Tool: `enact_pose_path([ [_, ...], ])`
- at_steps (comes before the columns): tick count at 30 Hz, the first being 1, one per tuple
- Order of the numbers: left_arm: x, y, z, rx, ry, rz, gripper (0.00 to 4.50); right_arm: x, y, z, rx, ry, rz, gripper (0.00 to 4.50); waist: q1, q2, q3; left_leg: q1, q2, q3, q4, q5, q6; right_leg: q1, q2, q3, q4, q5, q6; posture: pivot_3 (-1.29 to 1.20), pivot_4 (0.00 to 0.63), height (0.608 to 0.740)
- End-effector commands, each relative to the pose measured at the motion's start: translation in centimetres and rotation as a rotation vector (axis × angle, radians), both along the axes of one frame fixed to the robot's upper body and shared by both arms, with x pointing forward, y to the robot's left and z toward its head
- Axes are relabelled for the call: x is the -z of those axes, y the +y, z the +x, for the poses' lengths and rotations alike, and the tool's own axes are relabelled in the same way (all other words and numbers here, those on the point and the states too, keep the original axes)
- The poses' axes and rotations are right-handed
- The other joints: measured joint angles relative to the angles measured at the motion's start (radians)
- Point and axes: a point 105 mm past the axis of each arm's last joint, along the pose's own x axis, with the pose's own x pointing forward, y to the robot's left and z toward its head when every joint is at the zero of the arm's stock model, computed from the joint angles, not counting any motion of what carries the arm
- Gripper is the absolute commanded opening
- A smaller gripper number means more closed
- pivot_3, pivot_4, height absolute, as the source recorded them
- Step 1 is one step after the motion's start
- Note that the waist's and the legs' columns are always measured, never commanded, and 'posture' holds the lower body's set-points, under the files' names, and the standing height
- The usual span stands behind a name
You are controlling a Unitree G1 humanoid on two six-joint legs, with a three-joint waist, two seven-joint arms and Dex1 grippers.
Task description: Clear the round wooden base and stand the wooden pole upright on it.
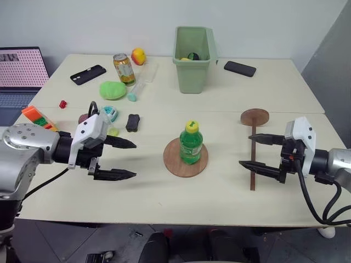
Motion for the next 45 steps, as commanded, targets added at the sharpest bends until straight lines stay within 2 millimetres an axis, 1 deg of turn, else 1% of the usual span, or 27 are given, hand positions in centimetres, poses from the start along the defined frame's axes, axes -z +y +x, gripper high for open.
enact_pose_path([
  [1, -0.8, -0.5, 0.6, -0.034, -0.055, -0.059, 4.5, -0.5, 0.7, -0.1, -0.019, -0.03, 0.015, 4.44, 0.0, 0.0, 0.0, 0.0, 0.0, 0.0, 0.0, 0.0, 0.0, 0.0, 0.0, 0.0, 0.0, 0.0, 0.0, 0.0, 0.15, 0.74],
  [4, -1.0, -0.7, 0.9, -0.072, -0.072, -0.12, 4.5, -0.3, 1.0, -0.1, -0.015, -0.026, 0.031, 4.44, 0.0, 0.0, 0.0, 0.0, 0.0, 0.0, 0.0, 0.0, 0.0, 0.0, 0.0, 0.0, 0.0, 0.0, 0.0, 0.0, 0.15, 0.74],
  [7, -0.5, -0.7, 0.9, -0.081, -0.093, -0.108, 4.5, -0.3, 1.3, 0.1, -0.014, -0.027, 0.044, 4.44, -0.001, -0.001, 0.0, -0.001, 0.0, 0.0, 0.0, 0.0, 0.0, -0.001, 0.0, 0.0, 0.0, 0.0, 0.0, 0.0, 0.15, 0.74],
  [10, -0.7, -0.9, 1.1, -0.098, -0.12, -0.152, 4.5, -0.3, 1.6, 0.3, -0.012, -0.028, 0.057, 4.44, 0.0, -0.001, 0.0, -0.001, 0.0, 0.0, 0.0, 0.0, 0.0, -0.001, 0.0, 0.0, 0.0, 0.0, 0.0, 0.0, 0.15, 0.74],
  [13, -1.0, -1.1, 0.8, -0.075, -0.145, -0.174, 4.5, -0.2, 1.8, 0.3, -0.017, -0.028, 0.063, 4.44, 0.0, -0.001, 0.0, -0.001, 0.0, -0.001, 0.001, 0.0, 0.0, -0.001, 0.0, 0.0, 0.001, 0.0, 0.0, 0.0, 0.15, 0.74],
  [18, -0.8, -1.1, 0.0, -0.012, -0.151, -0.16, 4.5, 0.0, 2.4, 0.3, -0.04, -0.024, 0.072, 4.44, -0.001, -0.001, 0.0, -0.001, 0.0, 0.0, 0.0, 0.0, 0.0, -0.001, 0.0, 0.0, 0.0, 0.0, 0.0, 0.0, 0.15, 0.74],
  [22, -1.1, -1.1, 0.2, -0.008, -0.186, -0.175, 4.5, 0.6, 3.4, 0.7, -0.055, -0.013, 0.092, 4.44, -0.001, -0.001, 0.0, -0.001, 0.0, -0.001, 0.0, 0.0, 0.0, -0.001, 0.0, 0.0, 0.001, 0.0, 0.0, 0.0, 0.15, 0.74],
  [24, -1.3, -1.7, 0.0, 0.016, -0.194, -0.196, 4.5, 1.1, 4.2, 1.2, -0.061, -0.004, 0.115, 4.44, -0.001, -0.001, 0.0, -0.001, 0.0, -0.001, 0.001, 0.0, 0.0, -0.001, 0.0, 0.0, 0.001, 0.0, 0.0, 0.0, 0.15, 0.74],
  [26, -1.0, -2.0, -0.2, 0.03, -0.197, -0.2, 4.5, 1.8, 5.1, 1.9, -0.056, 0.001, 0.126, 4.44, -0.001, -0.001, 0.0, -0.001, 0.0, 0.0, 0.0, 0.0, 0.0, -0.001, 0.0, 0.0, 0.001, 0.0, 0.0, 0.0, 0.15, 0.74],
  [31, -0.5, -2.0, -0.3, 0.031, -0.197, -0.183, 4.5, 2.6, 6.2, 3.2, -0.049, -0.004, 0.137, 4.44, -0.002, -0.001, 0.001, -0.001, 0.0, 0.0, 0.0, 0.0, 0.0, -0.002, 0.0, 0.0, 0.001, 0.0, 0.0, 0.0, 0.15, 0.74],
  [34, -0.4, -2.1, -0.5, 0.035, -0.189, -0.18, 4.5, 3.4, 7.9, 4.6, -0.047, -0.005, 0.148, 4.44, -0.003, -0.001, 0.001, -0.001, 0.0, 0.0, 0.0, 0.0, 0.0, -0.002, 0.0, 0.0, 0.001, 0.0, 0.0, 0.0, 0.15, 0.74],
  [37, -0.3, -2.3, -0.6, 0.043, -0.184, -0.174, 4.5, 4.0, 9.1, 5.7, -0.041, -0.009, 0.144, 4.44, -0.01, -0.001, 0.0, 0.0, 0.0, -0.001, 0.001, 0.0, 0.0, -0.002, 0.0, 0.0, 0.002, 0.0, 0.0, 0.0, 0.15, 0.74],
  [42, -0.3, -2.3, -0.7, 0.047, -0.181, -0.166, 4.5, 4.1, 11.5, 6.6, -0.07, -0.01, 0.196, 4.44, -0.018, 0.0, 0.001, -0.001, 0.0, -0.001, 0.0, 0.0, 0.0, -0.002, 0.0, 0.0, 0.002, 0.0, 0.0, 0.0, 0.15, 0.74],
  [45, -0.3, -2.3, -0.8, 0.048, -0.181, -0.165, 4.5, 4.3, 12.5, 6.7, -0.081, -0.003, 0.221, 4.44, -0.021, 0.0, 0.001, -0.001, 0.001, -0.001, 0.0, 0.0, 0.0, -0.003, 0.0, 0.0, 0.002, 0.0, 0.0, 0.0, 0.15, 0.74],
])
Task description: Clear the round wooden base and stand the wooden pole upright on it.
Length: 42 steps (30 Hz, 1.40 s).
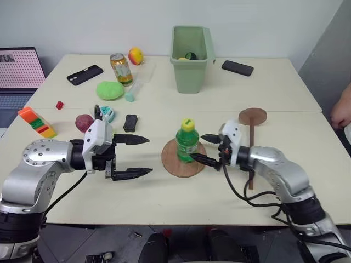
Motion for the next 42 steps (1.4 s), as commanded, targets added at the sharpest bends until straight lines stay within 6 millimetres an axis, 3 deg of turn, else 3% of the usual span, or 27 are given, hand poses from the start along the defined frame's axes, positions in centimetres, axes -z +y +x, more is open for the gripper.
enact_pose_path([
  [1, -0.7, -0.1, -0.4, 0.014, -0.034, 0.016, 4.5, -1.0, 1.2, 0.4, -0.013, -0.048, 0.038, 4.44, 0.0, 0.0, 0.0, 0.0, 0.0, 0.0, 0.0, 0.0, 0.0, 0.0, 0.0, 0.0, 0.0, 0.0, 0.0, 0.0, 0.15, 0.74],
  [12, -0.5, 0.0, -0.7, 0.018, -0.027, 0.032, 4.5, -0.5, 4.8, 0.8, -0.051, -0.004, 0.132, 4.44, -0.006, 0.0, 0.0, 0.0, 0.0, 0.0, 0.0, 0.0, 0.0, 0.0, 0.0, 0.0, 0.001, 0.0, 0.0, 0.0, 0.15, 0.74],
  [14, -0.6, 0.0, -0.7, 0.016, -0.029, 0.035, 4.5, -0.8, 5.0, 0.8, -0.053, -0.018, 0.153, 4.08, -0.007, 0.0, 0.0, 0.0, 0.0, 0.0, 0.0, 0.0, 0.0, 0.0, 0.0, 0.0, 0.001, 0.0, 0.0, 0.0, 0.15, 0.74],
  [18, -0.6, 0.1, -0.6, 0.013, -0.031, 0.039, 4.5, -1.8, 4.7, 0.3, -0.07, -0.058, 0.19, 3.4, -0.007, 0.001, 0.0, 0.0, 0.0, 0.0, 0.0, 0.0, 0.0, -0.001, 0.0, 0.0, 0.001, 0.0, 0.0, 0.0, 0.15, 0.74],
  [21, -0.6, 0.1, -0.3, 0.012, -0.035, 0.039, 4.5, -2.7, 4.1, 0.3, -0.058, -0.09, 0.203, 3.37, -0.007, 0.001, 0.0, 0.0, 0.0, 0.0, 0.0, 0.0, 0.0, -0.001, 0.0, 0.0, 0.0, 0.0, 0.0, 0.0, 0.15, 0.74],
  [24, -1.0, -0.3, 0.3, 0.0, -0.055, 0.016, 4.5, -5.1, 2.8, 0.7, -0.004, -0.15, 0.227, 3.37, -0.004, 0.002, 0.001, 0.0, 0.0, 0.0, 0.0, 0.0, 0.0, -0.001, 0.0, 0.0, 0.001, 0.0, 0.0, 0.0, 0.15, 0.74],
  [27, -1.6, -0.8, 0.7, -0.013, -0.072, -0.016, 4.5, -7.9, 0.1, 1.2, 0.092, -0.196, 0.278, 3.37, -0.004, 0.002, 0.002, 0.0, 0.0, 0.0, 0.0, 0.0, 0.0, -0.001, 0.0, 0.0, 0.001, 0.0, 0.0, 0.0, 0.15, 0.74],
  [30, -2.1, -1.5, 0.9, -0.012, -0.041, -0.041, 4.5, -10.3, -5.3, 1.9, 0.256, -0.286, 0.237, 3.37, 0.002, 0.003, 0.002, -0.002, -0.001, -0.001, 0.0, 0.0, 0.0, -0.001, -0.001, -0.001, 0.0, 0.0, 0.0, 0.0, 0.15, 0.74],
  [32, -2.2, -1.7, 1.0, -0.017, -0.015, -0.044, 4.5, -10.9, -7.4, 2.1, 0.324, -0.308, 0.212, 3.37, 0.006, 0.003, 0.002, -0.004, -0.002, -0.002, 0.001, 0.0, 0.0, -0.002, -0.001, -0.002, 0.0, 0.0, 0.0, 0.0, 0.15, 0.74],
  [37, -1.9, -2.6, 0.9, -0.001, 0.034, -0.048, 4.5, -10.0, -17.5, 4.5, 0.712, -0.342, 0.149, 3.37, -0.004, 0.003, 0.002, -0.004, -0.001, -0.001, 0.0, 0.0, 0.0, -0.002, -0.001, -0.001, 0.0, 0.0, 0.0, 0.0, 0.15, 0.74],
  [42, -2.1, -3.0, 1.3, -0.002, 0.019, -0.069, 4.5, -7.7, -23.2, 6.7, 0.983, -0.323, 0.117, 3.37, -0.01, 0.003, 0.002, -0.004, -0.001, 0.001, 0.0, 0.0, 0.0, -0.003, -0.001, 0.001, 0.001, 0.0, 0.0, 0.0, 0.15, 0.74],
])
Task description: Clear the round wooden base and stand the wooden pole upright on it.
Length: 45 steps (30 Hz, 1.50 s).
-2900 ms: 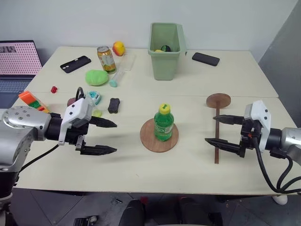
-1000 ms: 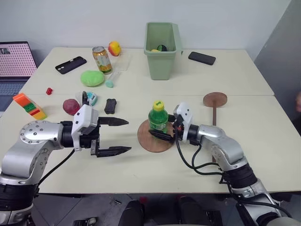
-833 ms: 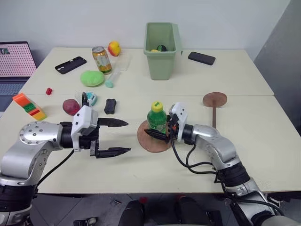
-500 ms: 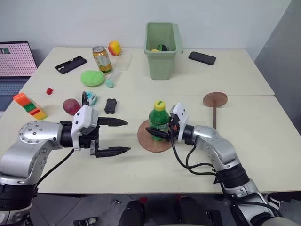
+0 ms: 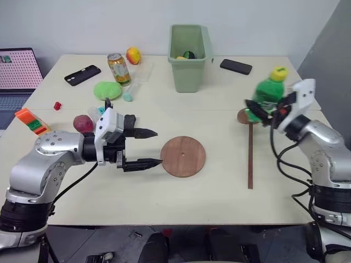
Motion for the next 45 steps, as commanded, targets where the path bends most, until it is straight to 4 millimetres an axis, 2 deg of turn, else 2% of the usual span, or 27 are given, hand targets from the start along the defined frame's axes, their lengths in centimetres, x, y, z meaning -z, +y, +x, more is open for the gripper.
enact_pose_path([
  [1, -1.0, -0.5, 0.0, 0.024, -0.048, -0.009, 4.5, -1.0, -3.2, 1.3, 0.154, -0.087, -0.022, 3.37, -0.006, 0.0, 0.0, 0.0, 0.0, 0.001, 0.0, 0.0, 0.0, -0.001, 0.0, 0.001, 0.001, 0.0, 0.0, 0.0, 0.15, 0.74],
  [5, -1.1, -0.8, 0.3, 0.027, -0.054, -0.019, 4.5, 0.5, -4.3, 3.0, 0.199, -0.059, 0.013, 3.37, -0.024, 0.004, 0.002, 0.0, 0.0, 0.003, 0.0, 0.0, 0.0, -0.002, 0.0, 0.003, 0.001, 0.0, 0.0, 0.0, 0.15, 0.74],
  [8, -0.9, -1.1, 1.0, -0.006, -0.073, -0.023, 4.5, 3.0, -5.7, 4.0, 0.283, -0.01, 0.057, 3.37, -0.032, 0.005, 0.003, 0.0, 0.0, 0.004, 0.0, 0.0, 0.0, -0.002, 0.0, 0.004, 0.001, 0.0, 0.0, 0.0, 0.15, 0.74],
  [14, -0.5, -1.3, 0.9, -0.013, -0.068, -0.028, 4.5, 3.9, -6.1, 4.4, 0.304, -0.022, 0.161, 3.37, -0.031, 0.005, 0.003, 0.0, 0.0, 0.004, 0.0, 0.002, -0.003, -0.001, 0.0, 0.004, 0.0, 0.0, 0.0, 0.0, 0.15, 0.74],
  [16, -0.5, -1.3, 0.8, -0.01, -0.069, -0.026, 4.5, 4.8, -5.9, 4.2, 0.293, -0.007, 0.177, 4.05, -0.031, 0.005, 0.003, 0.0, 0.0, 0.004, 0.001, 0.002, -0.003, -0.001, 0.0, 0.004, 0.0, 0.0, 0.0, 0.0, 0.15, 0.74],
  [18, -0.5, -1.2, 0.8, -0.005, -0.07, -0.019, 4.5, 5.3, -5.4, 3.9, 0.269, -0.005, 0.171, 4.42, -0.031, 0.005, 0.003, 0.0, 0.0, 0.004, 0.001, 0.002, -0.003, 0.0, 0.0, 0.004, 0.001, 0.0, 0.0, 0.0, 0.15, 0.74],
  [24, -0.6, -1.2, 1.0, 0.004, -0.077, -0.011, 4.5, 5.2, -5.1, 3.1, 0.26, -0.012, 0.134, 4.42, -0.031, 0.005, 0.003, 0.0, 0.0, 0.003, 0.001, 0.002, -0.004, -0.001, 0.0, 0.003, 0.001, 0.0, 0.0, 0.0, 0.15, 0.74],
  [30, -0.6, -1.3, 0.9, 0.03, -0.078, 0.003, 4.5, 5.1, -5.0, 0.2, 0.235, 0.064, 0.06, 4.42, -0.025, 0.005, 0.002, 0.0, 0.0, 0.002, 0.001, 0.002, -0.004, 0.0, 0.0, 0.003, 0.001, 0.0, 0.0, 0.0, 0.15, 0.74],
  [34, -0.7, -0.6, 0.4, 0.047, -0.069, 0.04, 4.5, 4.6, -3.1, -3.8, 0.102, 0.212, 0.007, 4.42, -0.021, 0.005, 0.002, -0.001, 0.0, 0.001, 0.001, 0.001, -0.001, 0.0, 0.0, 0.002, 0.001, 0.0, 0.0, 0.0, 0.15, 0.74],
  [37, -0.6, 0.1, 0.2, 0.056, -0.063, 0.071, 4.5, 3.4, -1.8, -6.0, 0.032, 0.307, -0.002, 4.42, -0.022, 0.006, 0.002, -0.001, 0.0, 0.001, 0.001, 0.0, 0.0, 0.0, 0.0, 0.002, 0.001, 0.0, 0.0, 0.0, 0.15, 0.74],
  [41, -0.7, 0.5, 0.3, 0.063, -0.07, 0.088, 4.5, 2.3, 0.0, -7.5, -0.057, 0.459, -0.035, 4.42, -0.021, 0.006, 0.002, 0.003, 0.0, 0.001, 0.001, 0.0, 0.0, 0.003, 0.0, 0.003, 0.001, 0.0, 0.0, 0.0, 0.15, 0.74],
  [45, -0.8, 0.7, 0.5, 0.072, -0.081, 0.104, 4.5, 1.6, 1.7, -7.5, -0.147, 0.584, -0.022, 4.42, -0.018, 0.006, 0.002, 0.004, 0.0, 0.001, 0.0, 0.0, 0.0, 0.004, 0.0, 0.002, 0.0, 0.0, 0.0, 0.0, 0.15, 0.74],
])
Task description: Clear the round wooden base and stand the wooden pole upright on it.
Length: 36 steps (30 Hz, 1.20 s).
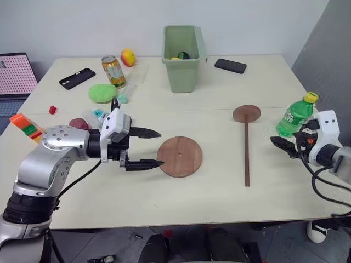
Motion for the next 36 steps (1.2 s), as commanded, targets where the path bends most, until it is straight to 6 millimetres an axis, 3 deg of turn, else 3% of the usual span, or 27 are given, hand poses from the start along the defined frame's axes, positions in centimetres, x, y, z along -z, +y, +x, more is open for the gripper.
enact_pose_path([
  [1, -1.0, 0.4, 0.1, 0.015, -0.053, 0.024, 4.5, -0.7, 1.9, 0.0, -0.08, 0.124, 0.016, 4.42, 0.003, 0.0, 0.0, 0.0, 0.0, 0.0, 0.0, 0.0, 0.0, 0.0, 0.0, 0.0, 0.0, 0.0, 0.0, 0.0, 0.15, 0.74],
  [8, -1.1, 0.5, -0.6, 0.104, -0.054, 0.078, 4.5, -0.3, 3.9, 3.0, -0.083, 0.33, 0.028, 4.42, -0.003, 0.0, 0.0, -0.003, 0.0, 0.0, -0.001, 0.0, 0.0, -0.003, 0.0, 0.0, -0.001, 0.0, 0.0, 0.0, 0.15, 0.74],
  [15, -0.9, 0.4, -0.8, 0.155, -0.045, 0.105, 4.5, 2.6, 6.8, 4.8, -0.104, 0.504, -0.048, 4.42, -0.005, 0.0, 0.0, -0.01, 0.0, -0.001, 0.001, 0.0, 0.0, -0.01, 0.0, -0.001, 0.0, 0.0, 0.0, 0.0, 0.15, 0.74],
  [19, -0.9, 0.2, -0.8, 0.156, -0.048, 0.102, 4.5, 4.3, 6.4, 5.6, -0.035, 0.564, -0.07, 3.56, -0.006, -0.001, 0.0, -0.013, 0.0, 0.0, 0.001, 0.0, 0.0, -0.012, 0.0, -0.001, 0.002, 0.0, 0.0, 0.0, 0.15, 0.74],
  [31, -0.6, 0.1, -0.9, 0.154, -0.055, 0.095, 4.5, 3.1, 7.2, 5.8, -0.065, 0.538, -0.031, 0.76, -0.007, -0.001, 0.0, -0.013, 0.0, -0.001, 0.001, 0.0, 0.0, -0.013, 0.0, -0.001, 0.002, 0.0, 0.0, 0.0, 0.15, 0.74],
  [33, -0.7, 0.0, -0.9, 0.15, -0.062, 0.087, 4.5, 2.3, 7.5, 6.1, -0.065, 0.495, 0.007, 0.38, -0.008, -0.001, 0.0, -0.013, 0.0, -0.001, 0.001, 0.0, 0.0, -0.013, 0.0, -0.001, 0.002, 0.0, 0.0, 0.0, 0.15, 0.74],
  [36, -1.0, 0.1, -0.7, 0.126, -0.066, 0.064, 4.5, -1.1, 9.2, 6.8, -0.128, 0.303, 0.117, 0.25, -0.007, -0.001, 0.0, -0.013, 0.0, -0.001, 0.001, 0.0, 0.0, -0.014, 0.0, -0.001, 0.003, 0.0, 0.0, 0.0, 0.15, 0.74],
])
